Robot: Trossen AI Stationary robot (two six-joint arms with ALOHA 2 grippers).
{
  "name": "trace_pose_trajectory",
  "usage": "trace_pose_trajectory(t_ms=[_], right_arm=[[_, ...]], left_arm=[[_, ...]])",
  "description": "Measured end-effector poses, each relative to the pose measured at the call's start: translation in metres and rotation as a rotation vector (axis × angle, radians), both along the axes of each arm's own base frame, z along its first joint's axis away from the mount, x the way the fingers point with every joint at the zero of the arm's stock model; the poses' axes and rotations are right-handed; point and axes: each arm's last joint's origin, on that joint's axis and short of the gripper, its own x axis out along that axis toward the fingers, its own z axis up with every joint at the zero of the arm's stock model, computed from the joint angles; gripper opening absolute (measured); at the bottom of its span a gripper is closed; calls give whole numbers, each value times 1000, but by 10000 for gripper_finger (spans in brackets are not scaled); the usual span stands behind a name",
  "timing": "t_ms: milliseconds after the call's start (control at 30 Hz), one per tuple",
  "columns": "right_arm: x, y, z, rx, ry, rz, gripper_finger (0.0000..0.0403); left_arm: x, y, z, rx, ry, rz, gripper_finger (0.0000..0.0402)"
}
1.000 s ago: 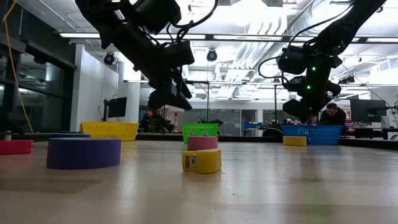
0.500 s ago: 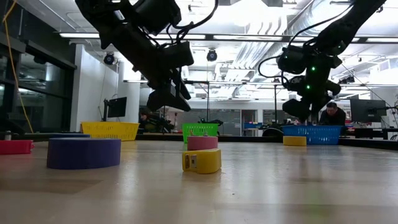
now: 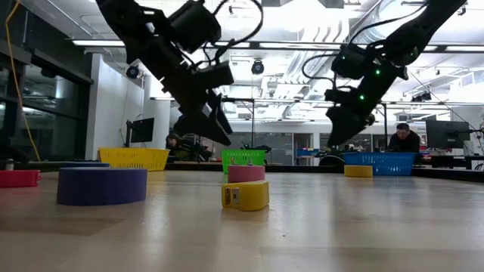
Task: Pick and place Stapler, Stapler remover, tape
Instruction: Put the gray staple remover into the blue basket
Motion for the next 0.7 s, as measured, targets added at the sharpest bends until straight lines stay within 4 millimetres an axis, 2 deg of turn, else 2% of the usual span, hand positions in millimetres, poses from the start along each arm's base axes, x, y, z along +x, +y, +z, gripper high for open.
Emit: trace_pose_trajectory(t_ms=[300,567,700], right_arm=[[11,12,1,18,-38,27,239],[15,18,1,13,-31,72,239],[16,19,1,13,-31,77,240]], left_arm=[[-4,28,1,-247,-192,305,207],[-4,42,-3,-398,-225,319,207],[-3,47,-6,-535,-318,444,207]])
